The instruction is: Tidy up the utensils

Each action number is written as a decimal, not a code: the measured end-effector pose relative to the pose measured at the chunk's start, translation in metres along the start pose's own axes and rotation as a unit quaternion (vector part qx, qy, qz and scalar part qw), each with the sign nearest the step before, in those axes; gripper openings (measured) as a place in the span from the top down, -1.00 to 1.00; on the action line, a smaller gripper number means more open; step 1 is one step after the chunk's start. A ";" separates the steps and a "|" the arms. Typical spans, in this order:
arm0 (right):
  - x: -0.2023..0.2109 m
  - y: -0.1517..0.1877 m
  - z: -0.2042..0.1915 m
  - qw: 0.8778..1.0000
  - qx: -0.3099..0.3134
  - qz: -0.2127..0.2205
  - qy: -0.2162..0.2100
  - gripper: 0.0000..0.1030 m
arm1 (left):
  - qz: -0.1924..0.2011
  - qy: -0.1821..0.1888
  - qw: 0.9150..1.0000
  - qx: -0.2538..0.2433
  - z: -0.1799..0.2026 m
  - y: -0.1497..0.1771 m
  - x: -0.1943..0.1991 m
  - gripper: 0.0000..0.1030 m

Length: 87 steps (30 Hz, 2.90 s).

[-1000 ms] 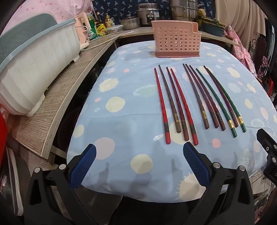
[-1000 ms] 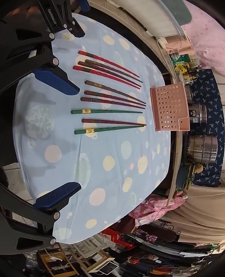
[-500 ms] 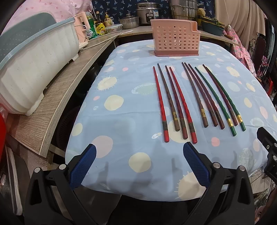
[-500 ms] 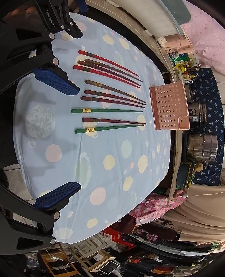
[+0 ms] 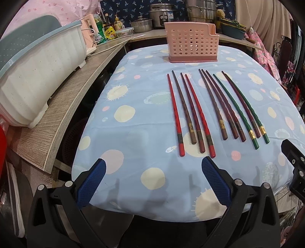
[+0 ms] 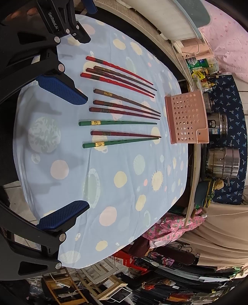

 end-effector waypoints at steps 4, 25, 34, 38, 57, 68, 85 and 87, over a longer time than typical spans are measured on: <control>0.000 0.000 0.000 1.000 0.000 0.000 0.000 -0.87 | -0.001 0.001 1.000 0.000 0.002 0.002 0.000 -0.86; 0.002 0.005 -0.003 1.000 -0.004 0.000 -0.003 -0.87 | -0.007 0.005 1.000 0.001 0.003 0.001 -0.001 -0.86; 0.002 0.004 -0.003 1.000 -0.004 0.001 -0.003 -0.87 | -0.005 0.005 1.000 0.000 0.003 0.001 -0.001 -0.86; 0.002 0.004 -0.003 1.000 -0.004 0.000 -0.003 -0.87 | -0.005 0.005 1.000 0.000 0.003 0.001 -0.001 -0.86; 0.002 0.005 -0.003 1.000 -0.004 -0.001 -0.004 -0.87 | -0.004 0.006 1.000 0.000 0.003 0.001 0.000 -0.86; 0.002 0.005 -0.003 1.000 -0.005 -0.001 -0.003 -0.87 | -0.008 0.007 1.000 0.003 0.005 0.001 -0.001 -0.86; -0.026 -0.001 0.013 0.999 -0.025 -0.026 -0.004 -0.87 | -0.053 0.030 0.997 0.037 -0.001 -0.005 -0.052 -0.76; -0.032 -0.003 0.014 0.999 -0.028 -0.031 -0.006 -0.87 | -0.057 0.029 0.997 0.035 0.000 -0.006 -0.059 -0.74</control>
Point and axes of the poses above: each gripper's, at about its wrist camera, not at the fingertips, and x roughly against the way its jaws point, z to its right, y to its underside, the point moved 5 cm from there along -x, roughly the way its jaws point, and after that the axes turned 5 degrees about z, right-handed, at the moved point
